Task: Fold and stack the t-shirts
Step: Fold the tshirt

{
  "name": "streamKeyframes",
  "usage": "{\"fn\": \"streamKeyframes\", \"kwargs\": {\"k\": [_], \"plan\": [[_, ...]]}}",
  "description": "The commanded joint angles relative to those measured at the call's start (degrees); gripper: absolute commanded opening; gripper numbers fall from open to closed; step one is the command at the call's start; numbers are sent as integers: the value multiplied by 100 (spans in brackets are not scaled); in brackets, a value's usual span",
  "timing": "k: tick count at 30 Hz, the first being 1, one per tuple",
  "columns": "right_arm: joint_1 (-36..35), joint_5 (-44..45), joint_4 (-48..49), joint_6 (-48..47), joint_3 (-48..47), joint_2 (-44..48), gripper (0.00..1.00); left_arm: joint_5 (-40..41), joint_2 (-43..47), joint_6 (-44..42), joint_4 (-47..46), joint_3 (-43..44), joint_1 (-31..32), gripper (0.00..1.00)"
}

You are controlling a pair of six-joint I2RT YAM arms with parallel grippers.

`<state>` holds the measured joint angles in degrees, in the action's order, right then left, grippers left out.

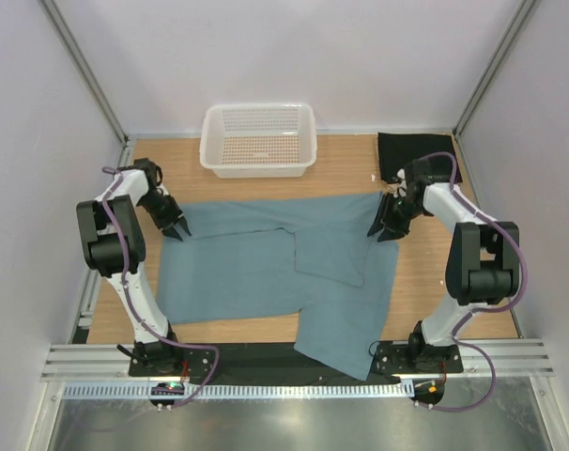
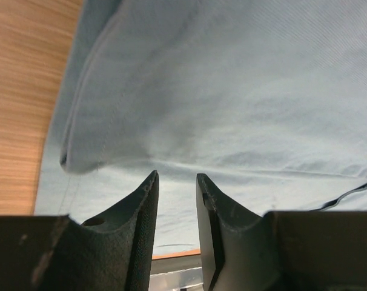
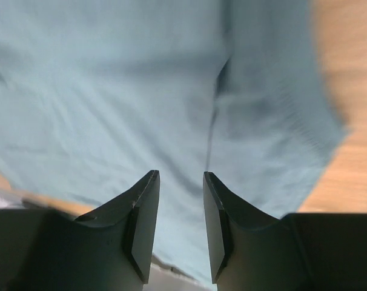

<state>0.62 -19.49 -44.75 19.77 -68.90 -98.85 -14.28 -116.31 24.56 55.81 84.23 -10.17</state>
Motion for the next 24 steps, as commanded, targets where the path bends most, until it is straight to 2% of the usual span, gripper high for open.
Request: {"fn": "streamKeyframes", "kwargs": {"k": [1, 6, 12, 18, 24], "plan": [[-448, -835, -96, 9, 736, 392, 41, 22, 443, -30, -53, -55, 33, 32], [-554, -890, -95, 203, 1527, 787, 38, 40, 425, -74, 0, -11, 42, 32], [-563, -723, -113, 387, 1862, 990, 36, 163, 355, -100, 8, 41, 33, 32], [-555, -1074, 361, 545, 2179, 745, 35, 347, 118, -118, 9, 33, 15, 31], [-555, -1013, 449, 510, 2083, 543, 34, 374, 152, -127, -61, -90, -2, 31]]}}
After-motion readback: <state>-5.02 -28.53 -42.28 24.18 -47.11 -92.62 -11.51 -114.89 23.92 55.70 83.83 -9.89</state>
